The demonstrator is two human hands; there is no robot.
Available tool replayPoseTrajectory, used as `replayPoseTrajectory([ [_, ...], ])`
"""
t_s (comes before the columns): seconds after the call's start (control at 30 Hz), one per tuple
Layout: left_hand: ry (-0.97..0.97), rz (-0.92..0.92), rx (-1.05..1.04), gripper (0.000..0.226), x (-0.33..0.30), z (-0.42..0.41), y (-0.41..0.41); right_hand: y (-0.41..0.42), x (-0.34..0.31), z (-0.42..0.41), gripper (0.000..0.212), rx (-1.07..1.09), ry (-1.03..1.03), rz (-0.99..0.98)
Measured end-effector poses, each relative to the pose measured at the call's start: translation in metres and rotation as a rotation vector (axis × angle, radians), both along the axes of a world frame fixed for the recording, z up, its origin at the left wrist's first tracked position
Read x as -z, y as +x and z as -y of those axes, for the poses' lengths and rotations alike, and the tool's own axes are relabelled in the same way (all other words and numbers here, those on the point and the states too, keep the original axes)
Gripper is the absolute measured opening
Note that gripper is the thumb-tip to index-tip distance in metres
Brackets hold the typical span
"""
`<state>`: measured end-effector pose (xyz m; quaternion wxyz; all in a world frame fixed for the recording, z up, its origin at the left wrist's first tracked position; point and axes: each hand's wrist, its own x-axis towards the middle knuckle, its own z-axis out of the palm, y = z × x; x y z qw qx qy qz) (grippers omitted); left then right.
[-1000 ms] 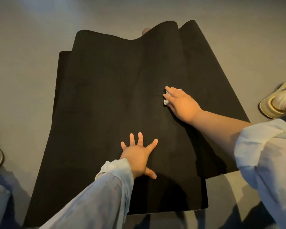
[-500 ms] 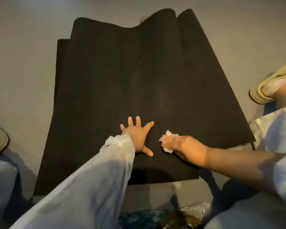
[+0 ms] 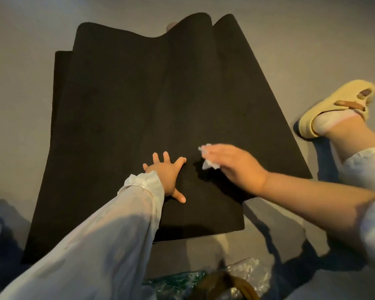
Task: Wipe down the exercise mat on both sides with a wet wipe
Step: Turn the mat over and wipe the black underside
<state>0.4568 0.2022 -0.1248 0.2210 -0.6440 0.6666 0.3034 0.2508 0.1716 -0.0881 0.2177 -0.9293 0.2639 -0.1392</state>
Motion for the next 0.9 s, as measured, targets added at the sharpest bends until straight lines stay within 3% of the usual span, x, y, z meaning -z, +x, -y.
replayPoseTrajectory([
  [0.13, 0.028, 0.003, -0.005, 0.123, 0.003, 0.003, -0.002, 0.022, 0.000, 0.094, 0.033, 0.286, -0.116, -0.029],
  [0.2, 0.038, 0.001, -0.008, 0.124, 0.005, 0.003, -0.003, 0.033, 0.010, 0.125, 0.041, 0.442, -0.023, -0.117],
  [0.3, 0.056, 0.001, -0.006, 0.124, 0.005, 0.004, -0.004, 0.043, 0.032, 0.140, 0.070, 0.569, 0.237, -0.201],
  [0.43, 0.087, -0.009, -0.002, 0.121, 0.001, 0.007, -0.004, 0.045, 0.047, 0.138, 0.051, 0.631, 0.152, -0.249],
  [0.63, 0.088, -0.009, -0.003, 0.121, -0.001, 0.007, -0.003, 0.025, 0.051, 0.092, 0.042, 0.423, 0.039, -0.400],
  [0.9, 0.024, 0.018, -0.016, 0.121, 0.002, 0.000, -0.004, -0.029, 0.053, -0.018, 0.053, 0.036, 0.143, -0.570],
])
